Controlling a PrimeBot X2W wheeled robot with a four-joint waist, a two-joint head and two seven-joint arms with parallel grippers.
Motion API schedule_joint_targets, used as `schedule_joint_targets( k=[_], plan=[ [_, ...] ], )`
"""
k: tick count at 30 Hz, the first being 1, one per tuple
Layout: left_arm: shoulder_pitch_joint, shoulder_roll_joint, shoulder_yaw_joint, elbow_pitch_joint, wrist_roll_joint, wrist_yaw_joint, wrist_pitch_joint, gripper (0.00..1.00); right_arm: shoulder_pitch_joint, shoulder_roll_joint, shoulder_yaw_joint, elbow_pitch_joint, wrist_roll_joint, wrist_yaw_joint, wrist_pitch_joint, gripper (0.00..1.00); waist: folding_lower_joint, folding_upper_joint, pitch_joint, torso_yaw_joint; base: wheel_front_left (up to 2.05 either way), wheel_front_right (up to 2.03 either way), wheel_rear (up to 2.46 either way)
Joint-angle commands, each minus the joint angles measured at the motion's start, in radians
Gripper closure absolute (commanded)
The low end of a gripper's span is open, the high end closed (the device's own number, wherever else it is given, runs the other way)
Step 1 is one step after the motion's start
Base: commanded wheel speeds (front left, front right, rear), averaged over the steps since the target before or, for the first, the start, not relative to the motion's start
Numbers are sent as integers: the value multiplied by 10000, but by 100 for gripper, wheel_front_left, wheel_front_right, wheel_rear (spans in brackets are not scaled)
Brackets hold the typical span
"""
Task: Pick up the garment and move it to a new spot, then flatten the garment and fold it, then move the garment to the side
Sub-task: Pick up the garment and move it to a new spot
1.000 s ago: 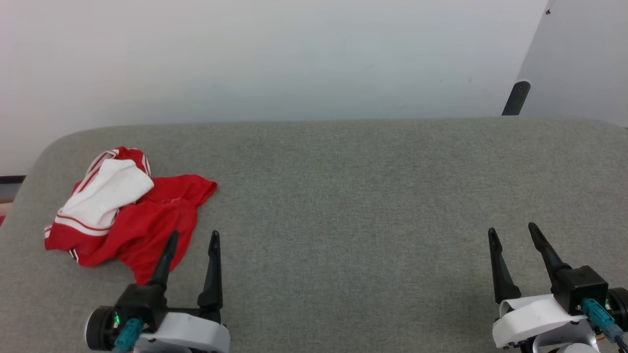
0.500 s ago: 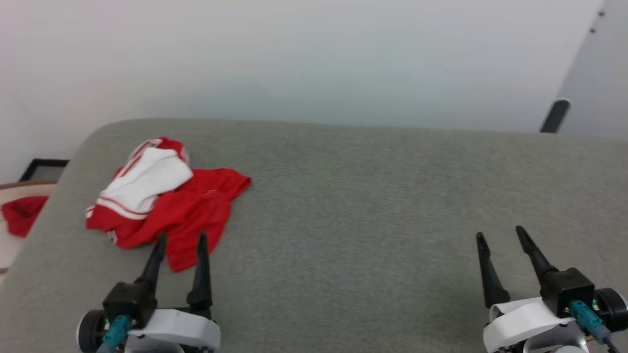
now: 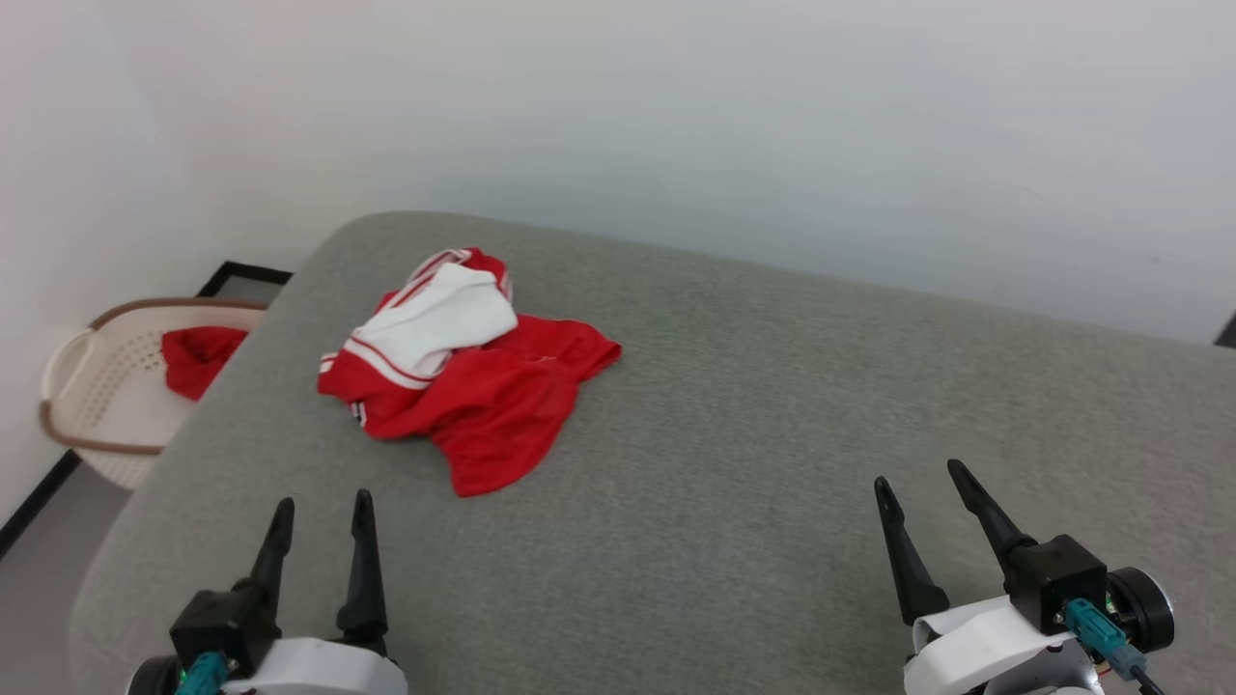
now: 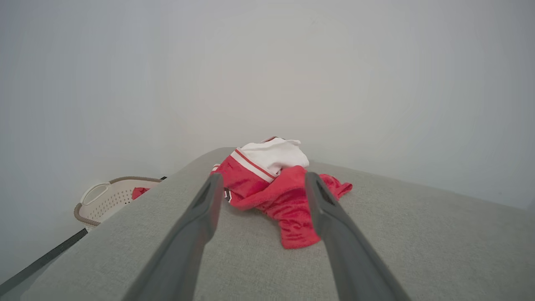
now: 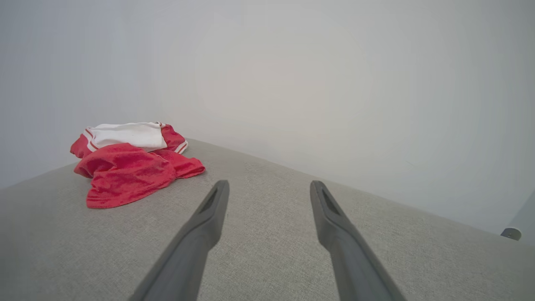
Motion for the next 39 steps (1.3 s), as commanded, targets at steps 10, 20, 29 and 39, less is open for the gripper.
schedule_joint_targets(
  k=[10, 20, 29, 39],
  plan=[
    [-1073, 557, 98, -62, -1010, -260, 1021, 0, -362, -10, 50, -108, -171, 3, 67, 0, 0, 0, 618, -282, 0, 0, 0],
    [-3642, 2203, 484, -798, -2759, -377, 4330, 0, -1308, -39, -53, -453, -540, 3, 24, 0, 0, 0, 2532, -1531, 0, 0, 0],
    [-5726, 3632, 657, -107, -3980, -327, 7824, 0, -2096, -82, 63, -643, -514, 3, -126, 0, 0, 0, 4021, -2422, 0, 0, 0],
    [-6823, 4651, 298, 1181, -4347, 182, 11191, 0, -2606, -156, 372, -1146, -438, 3, -48, 0, 0, 0, 4973, -3038, 0, 0, 0]
  ],
)
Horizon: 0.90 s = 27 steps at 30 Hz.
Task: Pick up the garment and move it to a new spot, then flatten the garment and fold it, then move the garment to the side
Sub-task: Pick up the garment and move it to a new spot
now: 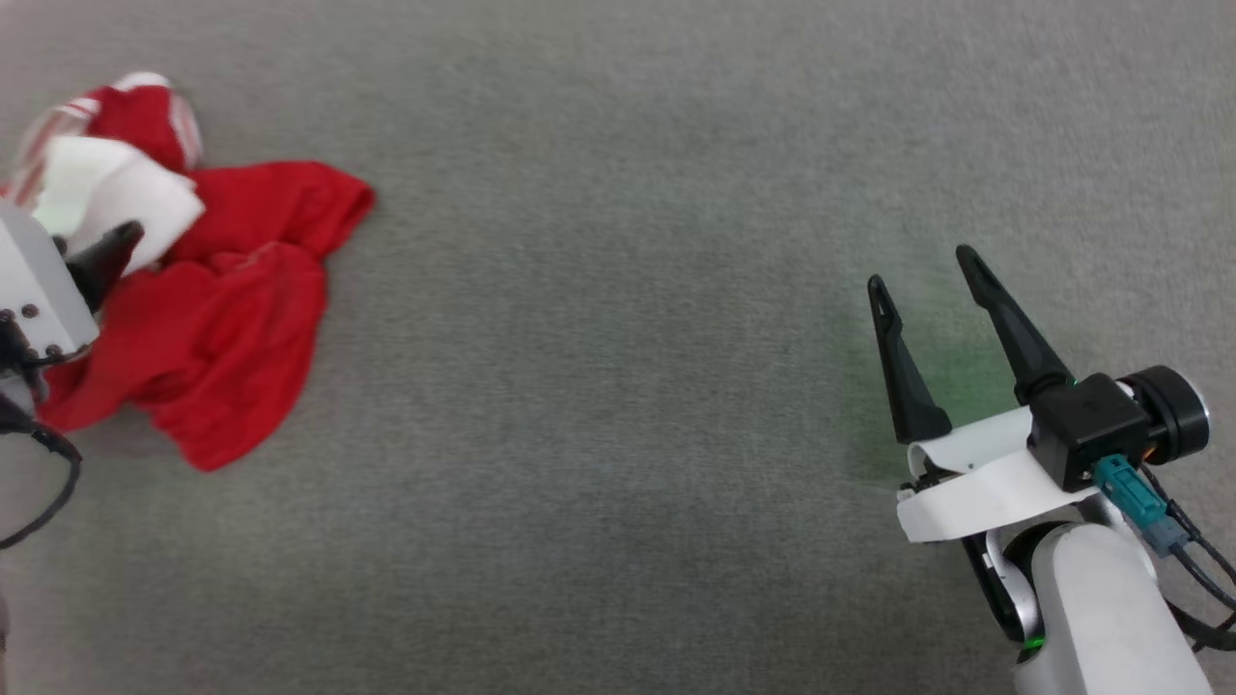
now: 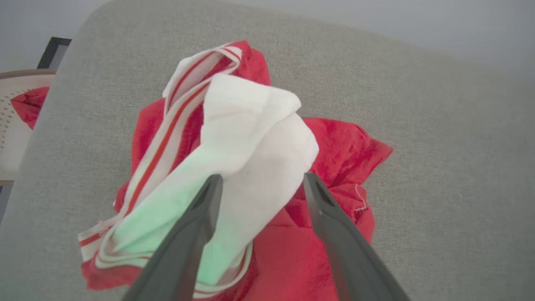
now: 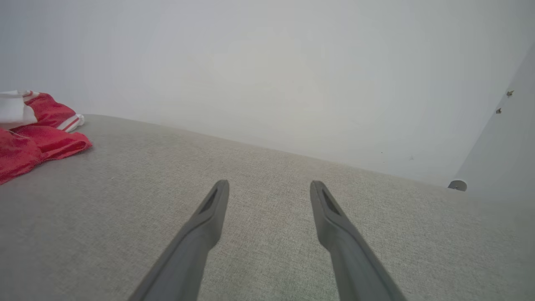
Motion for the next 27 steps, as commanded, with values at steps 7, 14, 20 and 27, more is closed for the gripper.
schedule_joint_targets(
  k=[7, 14, 20, 27],
  plan=[
    [-462, 501, -419, 746, 85, 441, 1818, 0, -259, -113, 91, -663, 25, 1, 291, 0, -1, -1, 1020, -725, 0, 0, 0],
    [-642, 335, -733, 1890, 206, 769, 2208, 5, -392, -183, 217, -1229, 91, 1, 616, 0, -1, -1, 1328, -873, 0, 0, 0],
    [-637, 91, -909, 2736, 219, 636, 1825, 50, -357, -245, 203, -1432, 103, 1, 725, 0, -1, -1, 1290, -865, 0, 0, 0],
    [-910, 104, -827, 3013, 150, 652, 1411, 100, -127, -276, 114, -1457, 49, 1, 814, 0, -1, -1, 906, -704, 0, 0, 0]
  ],
)
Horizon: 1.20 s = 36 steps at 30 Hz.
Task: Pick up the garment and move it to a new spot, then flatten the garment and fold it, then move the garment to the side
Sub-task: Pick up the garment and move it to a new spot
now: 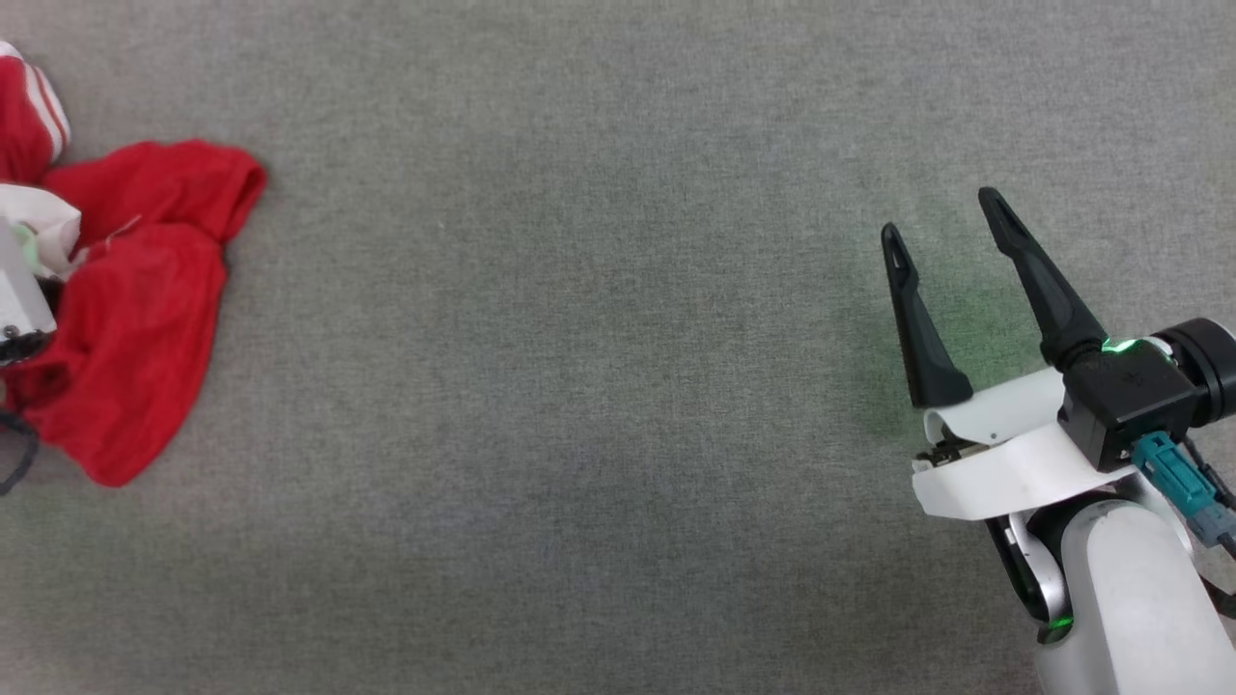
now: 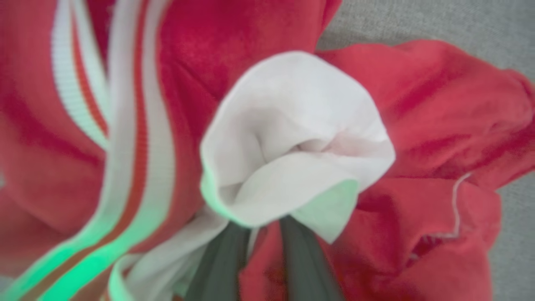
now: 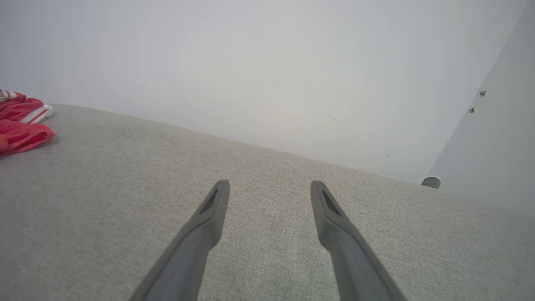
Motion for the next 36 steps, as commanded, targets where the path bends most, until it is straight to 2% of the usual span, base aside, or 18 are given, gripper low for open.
schedule_joint_targets(
  k=[1, 8, 20, 28, 36],
  plan=[
    [237, -382, -129, 276, -111, -6, 0, 100, 176, -11, -53, -1, -21, 1, 16, 0, 0, -1, -227, 115, 0, 0, 0],
    [-201, 50, -39, -306, 51, -212, -684, 100, 479, -17, -127, 171, 61, 1, 18, 0, 0, -1, -893, 340, 0, 0, 0],
    [-830, 476, -396, -1438, 434, -982, -2858, 100, 1269, 48, -248, 450, 103, 1, 115, 0, 0, -1, -2532, 908, 0, 0, 0],
    [-1628, 637, -1068, -2013, 893, -1146, -4620, 100, 1613, 108, -268, 573, 119, 1, 101, 0, 0, -1, -3363, 1057, 0, 0, 0],
    [-2116, 786, -1678, -2458, 1125, -1219, -5497, 100, 1910, 192, -474, 489, 77, 1, 61, 0, 0, -1, -3925, 851, 0, 0, 0]
  ],
)
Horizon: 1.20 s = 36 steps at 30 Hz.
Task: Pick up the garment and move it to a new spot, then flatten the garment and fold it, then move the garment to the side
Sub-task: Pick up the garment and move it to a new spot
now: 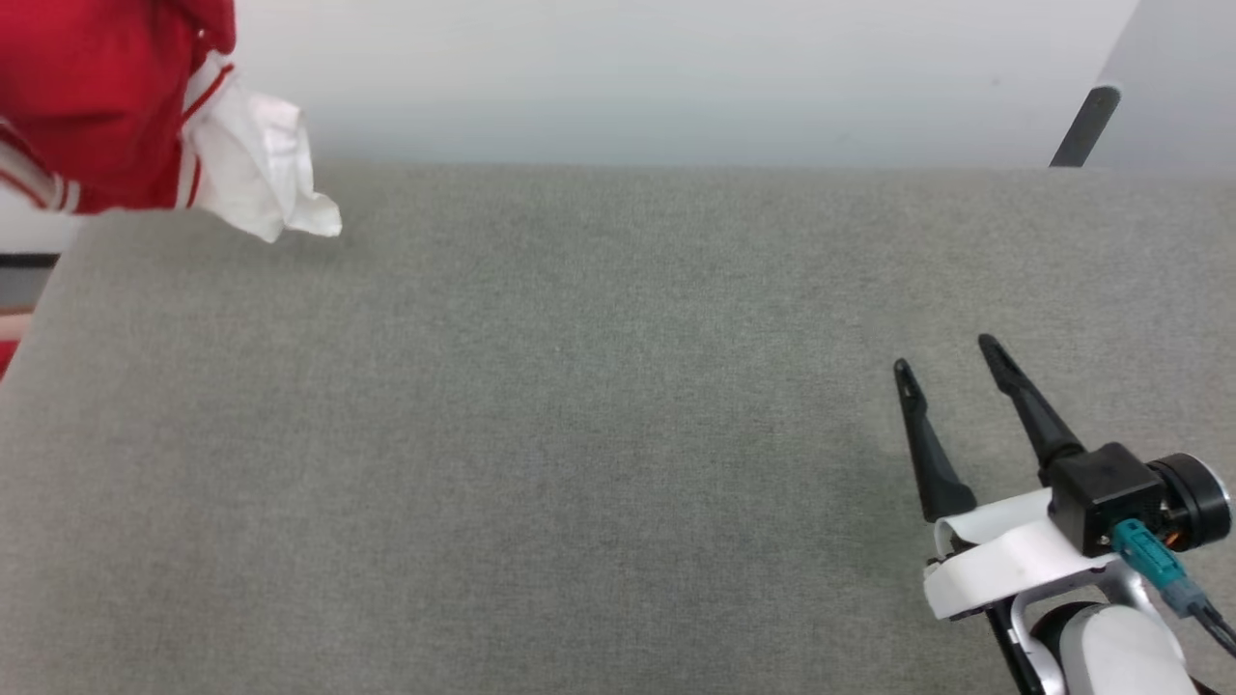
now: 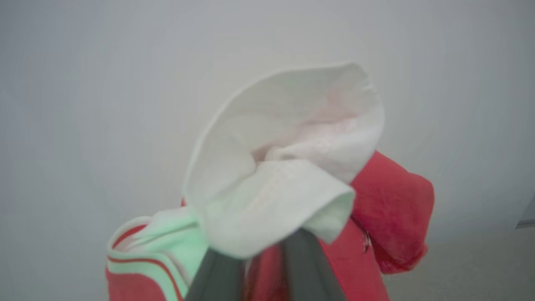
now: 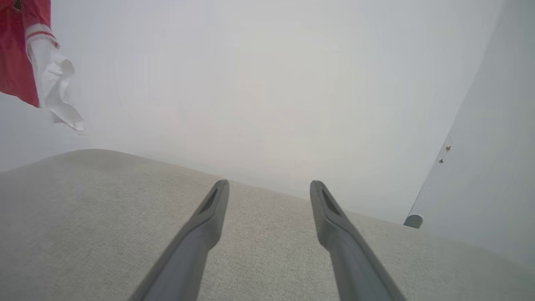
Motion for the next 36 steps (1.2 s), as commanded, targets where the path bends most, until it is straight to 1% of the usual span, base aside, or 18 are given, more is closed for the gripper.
schedule_joint_targets(
  k=[1, 8, 14, 19, 28, 36],
  plan=[
    [-54, 6, -54, -47, -16, -53, 5, 100, 126, 33, -84, -67, 9, 1, -27, 0, 0, -1, -167, -119, 0, 0, 0],
    [143, -23, -477, -805, -333, -49, 504, 100, 353, 85, -673, -145, -148, 1, -68, 0, 0, -1, -225, -612, 0, 0, 0],
    [320, -356, -806, -1845, -643, 27, 1095, 100, 482, 120, -1428, -110, -292, 1, -118, 0, 0, -1, -118, -1178, 0, 0, 0],
    [410, -804, -1065, -2669, -972, 194, 1597, 100, 527, 158, -2011, -65, -381, 1, -198, 0, 0, -1, 18, -1725, 0, 0, 0],
    [508, -1713, -1775, -3850, -1570, 282, 2297, 100, 496, 198, -2872, 126, -452, 1, -358, 0, 0, -1, 381, -2579, 0, 0, 0],
    [268, -2581, -2455, -4337, -1898, 340, 2532, 100, 312, 213, -3079, 376, -232, 1, -577, 0, 0, -1, 763, -3061, 0, 0, 0]
  ],
)
